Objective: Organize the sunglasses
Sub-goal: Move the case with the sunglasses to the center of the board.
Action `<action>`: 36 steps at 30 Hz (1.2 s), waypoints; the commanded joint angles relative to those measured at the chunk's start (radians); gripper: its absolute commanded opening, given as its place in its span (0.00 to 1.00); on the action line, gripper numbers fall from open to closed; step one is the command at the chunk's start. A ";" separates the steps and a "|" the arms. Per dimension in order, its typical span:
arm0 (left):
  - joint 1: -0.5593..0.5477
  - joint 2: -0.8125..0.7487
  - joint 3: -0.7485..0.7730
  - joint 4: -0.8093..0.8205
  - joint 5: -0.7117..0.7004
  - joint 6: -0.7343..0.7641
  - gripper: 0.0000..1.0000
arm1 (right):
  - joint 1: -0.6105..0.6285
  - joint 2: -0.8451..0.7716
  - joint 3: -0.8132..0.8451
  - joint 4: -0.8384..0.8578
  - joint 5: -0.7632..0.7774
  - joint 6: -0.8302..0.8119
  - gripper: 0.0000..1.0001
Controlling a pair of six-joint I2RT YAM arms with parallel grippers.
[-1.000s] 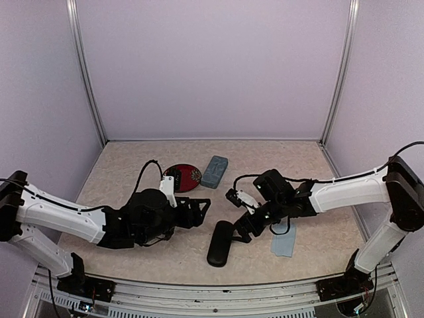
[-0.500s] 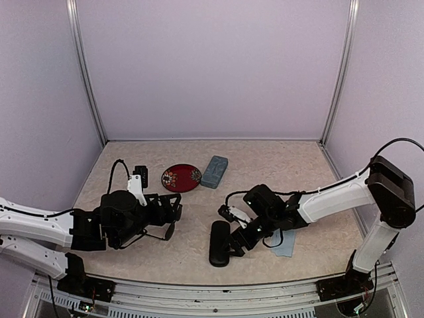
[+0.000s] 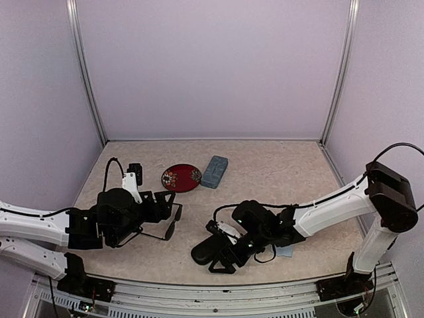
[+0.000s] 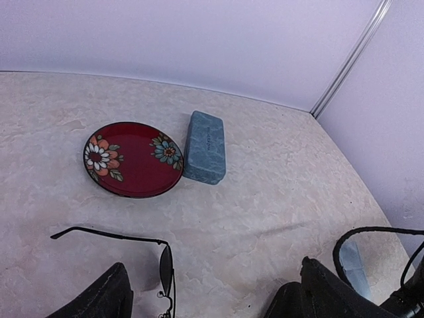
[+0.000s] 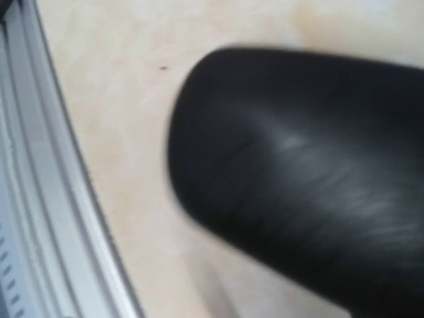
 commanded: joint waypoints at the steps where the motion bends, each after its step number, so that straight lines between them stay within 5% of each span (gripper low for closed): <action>1: 0.009 -0.025 -0.012 -0.015 -0.021 0.018 0.85 | 0.018 0.008 0.013 0.051 -0.007 0.029 0.86; 10: 0.019 -0.067 -0.022 -0.048 -0.026 0.016 0.86 | 0.025 -0.175 0.031 -0.149 0.165 -0.069 0.86; 16: 0.030 -0.099 -0.033 -0.070 -0.036 0.021 0.89 | 0.024 -0.272 0.066 -0.274 0.361 -0.187 0.98; 21: 0.059 -0.119 -0.030 -0.101 -0.001 0.036 0.98 | 0.018 -0.185 0.144 -0.330 0.470 -0.353 1.00; 36: 0.132 -0.165 -0.071 -0.105 0.112 0.020 0.99 | 0.018 0.093 0.296 -0.405 0.439 -0.746 1.00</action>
